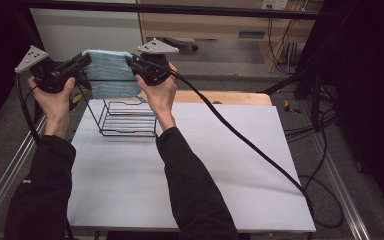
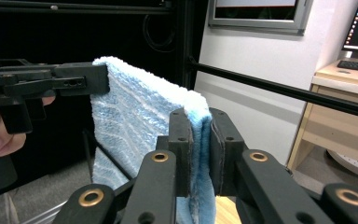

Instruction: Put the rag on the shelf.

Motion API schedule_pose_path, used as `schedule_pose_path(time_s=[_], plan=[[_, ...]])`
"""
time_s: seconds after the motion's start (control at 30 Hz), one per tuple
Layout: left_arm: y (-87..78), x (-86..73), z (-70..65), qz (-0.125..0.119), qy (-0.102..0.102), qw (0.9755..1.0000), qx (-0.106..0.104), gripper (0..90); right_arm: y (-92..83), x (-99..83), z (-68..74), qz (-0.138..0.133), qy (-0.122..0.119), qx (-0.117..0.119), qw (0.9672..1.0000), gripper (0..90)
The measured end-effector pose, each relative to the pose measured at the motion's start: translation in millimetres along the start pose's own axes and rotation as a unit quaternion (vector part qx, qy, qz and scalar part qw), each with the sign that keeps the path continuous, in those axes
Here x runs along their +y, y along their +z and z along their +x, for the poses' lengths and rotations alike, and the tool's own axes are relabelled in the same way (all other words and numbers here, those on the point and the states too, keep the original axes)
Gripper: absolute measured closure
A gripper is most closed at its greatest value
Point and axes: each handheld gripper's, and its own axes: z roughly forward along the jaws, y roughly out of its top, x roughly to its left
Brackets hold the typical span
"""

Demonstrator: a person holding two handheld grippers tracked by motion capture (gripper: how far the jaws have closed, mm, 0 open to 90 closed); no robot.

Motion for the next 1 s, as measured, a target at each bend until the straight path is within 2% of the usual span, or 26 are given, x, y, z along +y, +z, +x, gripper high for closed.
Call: schedule_pose_path(time_s=[0.17, 0.43, 0.6, 1.0], plan=[[-8.8, 0.4, -3.1, 0.009, 0.012, 0.9999, -0.008, 81.3, -6.0, -1.4, 4.1, 0.001, -0.005, 0.009, 0.9999, 81.1], [-15.6, -5.9, -3.4, 0.022, 0.011, 0.9997, -0.004, 80.9, -6.8, -5.3, 9.7, 0.012, -0.014, 0.010, 0.9998, 80.9], [-20.2, -8.9, -1.7, 0.025, 0.011, 0.9996, -0.006, 80.9, -6.0, -8.2, 11.9, 0.012, -0.016, 0.019, 0.9996, 80.9], [-32.2, -15.7, -2.5, 0.052, 0.022, 0.9982, -0.021, 79.5, -9.2, -11.8, 17.2, 0.044, -0.031, 0.042, 0.9977, 80.7]])
